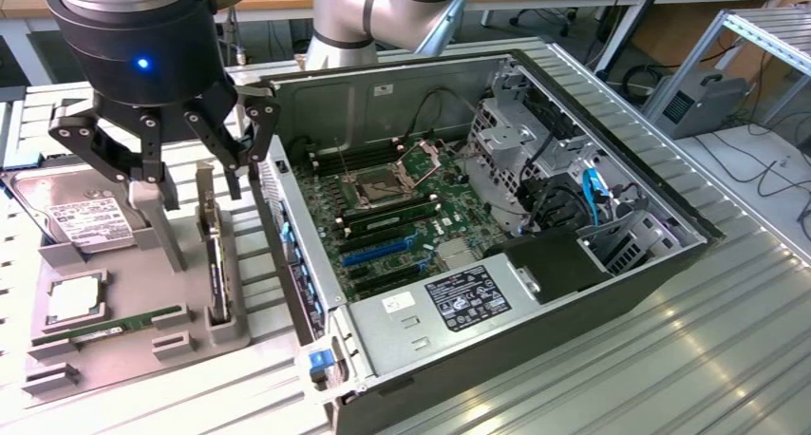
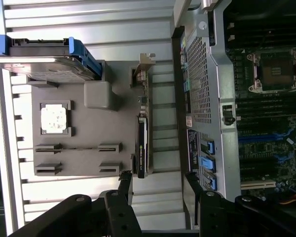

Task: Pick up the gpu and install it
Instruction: 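Pick up the gpu and move the gpu toward the slot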

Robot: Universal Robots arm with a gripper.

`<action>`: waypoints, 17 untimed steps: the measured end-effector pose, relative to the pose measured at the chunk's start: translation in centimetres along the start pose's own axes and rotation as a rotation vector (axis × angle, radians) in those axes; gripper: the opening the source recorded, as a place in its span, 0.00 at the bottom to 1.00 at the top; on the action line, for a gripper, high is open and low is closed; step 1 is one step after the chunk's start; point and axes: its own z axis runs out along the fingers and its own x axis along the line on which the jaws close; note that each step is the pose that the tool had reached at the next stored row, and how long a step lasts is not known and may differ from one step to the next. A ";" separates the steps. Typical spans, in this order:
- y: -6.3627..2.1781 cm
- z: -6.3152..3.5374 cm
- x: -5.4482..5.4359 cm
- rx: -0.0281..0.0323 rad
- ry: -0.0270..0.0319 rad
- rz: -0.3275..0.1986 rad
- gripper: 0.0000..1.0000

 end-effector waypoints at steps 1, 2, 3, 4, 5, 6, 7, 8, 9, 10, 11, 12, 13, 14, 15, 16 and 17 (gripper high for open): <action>0.00 0.02 0.0 0.0000 -0.0001 0.000 0.54; 0.00 0.03 0.0 0.0002 0.0000 0.000 0.54; 0.00 0.05 0.0 0.0003 0.0000 0.000 0.54; -0.01 0.07 0.0 0.0005 -0.0001 0.000 0.54; 0.00 0.09 0.0 0.0006 -0.0001 0.000 0.54; -0.01 0.10 0.0 0.0008 -0.0001 0.000 0.54; -0.01 0.12 0.0 0.0008 -0.0001 0.000 0.54; -0.01 0.15 0.0 0.0010 -0.0001 0.000 0.54; -0.01 0.17 0.0 0.0011 -0.0002 0.000 0.54; -0.01 0.18 0.0 0.0012 -0.0001 0.000 0.54; -0.01 0.20 0.0 0.0013 -0.0001 0.000 0.54; -0.01 0.23 0.0 0.0016 -0.0001 0.000 0.54; -0.01 0.26 0.0 0.0018 -0.0001 0.000 0.54; -0.01 0.27 0.0 0.0019 -0.0002 0.000 0.54; -0.01 0.29 0.0 0.0020 -0.0002 0.000 0.54; -0.02 0.31 0.0 0.0021 -0.0002 0.000 0.54; -0.02 0.32 0.0 0.0023 -0.0002 0.000 0.54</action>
